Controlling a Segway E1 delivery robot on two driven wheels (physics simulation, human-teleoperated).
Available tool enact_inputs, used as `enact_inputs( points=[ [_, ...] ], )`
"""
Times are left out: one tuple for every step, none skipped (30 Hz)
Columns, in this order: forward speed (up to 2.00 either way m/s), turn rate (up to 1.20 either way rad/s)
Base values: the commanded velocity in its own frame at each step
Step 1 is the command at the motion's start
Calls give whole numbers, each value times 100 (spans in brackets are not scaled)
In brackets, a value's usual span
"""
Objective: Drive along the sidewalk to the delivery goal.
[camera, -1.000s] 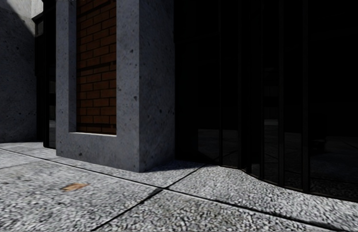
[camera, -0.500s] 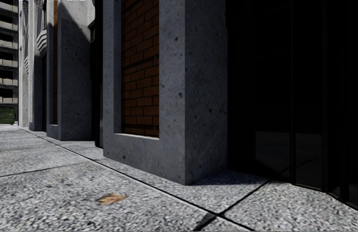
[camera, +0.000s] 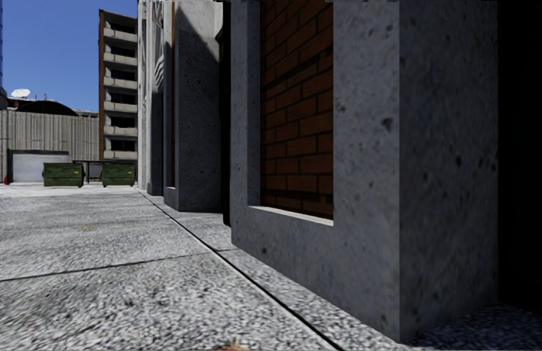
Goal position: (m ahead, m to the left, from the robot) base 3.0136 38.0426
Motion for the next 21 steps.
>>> enact_inputs(
  points=[
    [140,77],
    [140,77],
    [140,77],
    [140,77],
    [140,77],
    [143,77],
    [146,76],
    [149,76],
    [149,76],
    [151,75],
    [151,75],
    [151,75],
    [151,75],
    [164,75],
    [200,70],
    [200,70],
    [200,67],
    [200,67],
    [200,67],
    [200,67],
    [200,67]
  ],
)
